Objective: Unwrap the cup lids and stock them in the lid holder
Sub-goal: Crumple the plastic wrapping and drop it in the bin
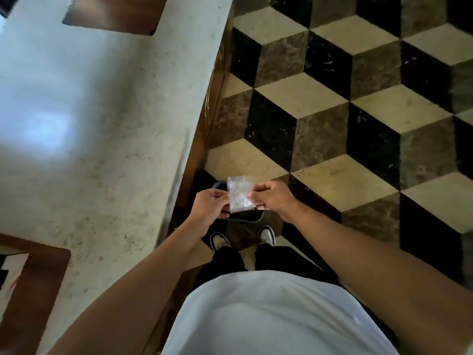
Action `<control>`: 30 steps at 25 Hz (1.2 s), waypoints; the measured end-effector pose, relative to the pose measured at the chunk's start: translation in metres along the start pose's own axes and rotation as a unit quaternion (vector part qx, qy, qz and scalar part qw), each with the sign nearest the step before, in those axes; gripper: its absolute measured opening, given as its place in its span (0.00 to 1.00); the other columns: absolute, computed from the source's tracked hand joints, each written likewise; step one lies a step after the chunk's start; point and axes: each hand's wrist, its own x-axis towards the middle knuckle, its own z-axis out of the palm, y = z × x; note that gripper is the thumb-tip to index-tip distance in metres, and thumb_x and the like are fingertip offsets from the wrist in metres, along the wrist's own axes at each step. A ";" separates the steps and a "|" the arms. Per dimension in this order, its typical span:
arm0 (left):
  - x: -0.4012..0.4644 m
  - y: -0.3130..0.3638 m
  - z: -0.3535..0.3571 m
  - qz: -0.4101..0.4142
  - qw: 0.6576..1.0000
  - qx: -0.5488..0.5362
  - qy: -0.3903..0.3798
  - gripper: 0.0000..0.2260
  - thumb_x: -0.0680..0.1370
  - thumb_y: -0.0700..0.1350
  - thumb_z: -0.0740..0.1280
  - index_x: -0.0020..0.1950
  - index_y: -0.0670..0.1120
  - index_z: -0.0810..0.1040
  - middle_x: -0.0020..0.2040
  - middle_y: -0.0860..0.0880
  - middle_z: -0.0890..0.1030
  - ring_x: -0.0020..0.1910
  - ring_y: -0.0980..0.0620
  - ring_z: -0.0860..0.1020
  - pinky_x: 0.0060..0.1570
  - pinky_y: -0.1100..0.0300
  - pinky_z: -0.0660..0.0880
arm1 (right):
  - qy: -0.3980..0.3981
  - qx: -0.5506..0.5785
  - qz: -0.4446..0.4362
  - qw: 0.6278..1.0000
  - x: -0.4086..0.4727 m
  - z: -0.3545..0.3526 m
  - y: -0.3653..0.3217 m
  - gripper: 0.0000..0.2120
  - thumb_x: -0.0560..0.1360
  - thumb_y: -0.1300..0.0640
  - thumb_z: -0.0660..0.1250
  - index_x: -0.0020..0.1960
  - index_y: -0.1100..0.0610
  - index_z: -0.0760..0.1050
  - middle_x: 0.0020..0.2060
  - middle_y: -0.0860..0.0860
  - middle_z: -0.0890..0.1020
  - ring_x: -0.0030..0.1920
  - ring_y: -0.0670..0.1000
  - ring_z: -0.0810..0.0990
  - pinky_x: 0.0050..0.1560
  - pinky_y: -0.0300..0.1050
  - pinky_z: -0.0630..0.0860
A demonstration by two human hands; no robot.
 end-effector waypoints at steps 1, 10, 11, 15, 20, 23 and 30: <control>0.006 0.000 0.002 -0.004 1.000 0.016 -0.010 0.01 0.80 0.41 0.71 0.50 0.44 0.82 0.44 0.41 0.86 0.45 0.43 0.86 0.40 0.54 0.85 | 0.013 0.007 0.007 1.000 0.000 0.000 0.005 0.08 0.73 0.61 0.78 0.49 0.55 0.80 0.40 0.51 0.86 0.35 0.43 0.85 0.39 0.39 0.81; 0.080 -0.038 0.015 -0.071 0.992 0.099 -0.036 0.02 0.80 0.39 0.71 0.51 0.41 0.83 0.45 0.40 0.85 0.43 0.46 0.85 0.38 0.57 0.85 | 0.100 0.048 0.079 0.991 0.047 0.025 0.071 0.06 0.74 0.57 0.78 0.45 0.50 0.82 0.39 0.50 0.87 0.38 0.46 0.86 0.42 0.42 0.84; 0.093 -0.046 0.021 -0.072 0.991 0.110 -0.038 0.02 0.80 0.39 0.71 0.49 0.42 0.83 0.45 0.40 0.85 0.43 0.45 0.85 0.39 0.56 0.85 | 0.107 0.059 0.092 0.988 0.058 0.026 0.081 0.06 0.74 0.57 0.78 0.45 0.49 0.82 0.40 0.51 0.87 0.38 0.47 0.87 0.41 0.42 0.84; 0.145 -0.086 0.046 -0.071 0.980 0.185 -0.005 0.05 0.79 0.41 0.72 0.43 0.49 0.82 0.42 0.46 0.85 0.42 0.48 0.84 0.44 0.50 0.83 | 0.121 0.089 0.138 0.979 0.113 0.037 0.125 0.05 0.73 0.60 0.77 0.47 0.52 0.84 0.38 0.50 0.87 0.36 0.46 0.85 0.38 0.39 0.81; 0.237 -0.164 0.076 -0.034 0.971 0.226 0.073 0.05 0.76 0.40 0.72 0.48 0.49 0.82 0.43 0.52 0.83 0.46 0.50 0.83 0.47 0.55 0.82 | 0.137 0.095 0.168 0.972 0.215 0.058 0.194 0.06 0.73 0.60 0.76 0.41 0.49 0.83 0.30 0.46 0.86 0.32 0.48 0.84 0.39 0.48 0.85; 0.282 -0.205 0.082 -0.027 0.967 0.220 0.126 0.04 0.75 0.38 0.72 0.48 0.46 0.83 0.42 0.51 0.83 0.44 0.50 0.83 0.47 0.55 0.81 | 0.119 0.086 0.162 0.976 0.271 0.074 0.228 0.04 0.69 0.58 0.74 0.39 0.49 0.83 0.28 0.45 0.85 0.29 0.47 0.82 0.40 0.50 0.86; 0.384 -0.281 0.091 -0.077 0.959 0.218 0.162 0.07 0.78 0.43 0.71 0.56 0.47 0.85 0.44 0.53 0.79 0.44 0.54 0.78 0.45 0.64 0.74 | 0.077 0.011 0.158 0.984 0.394 0.099 0.299 0.11 0.71 0.60 0.77 0.35 0.47 0.82 0.32 0.48 0.86 0.34 0.52 0.86 0.43 0.55 0.87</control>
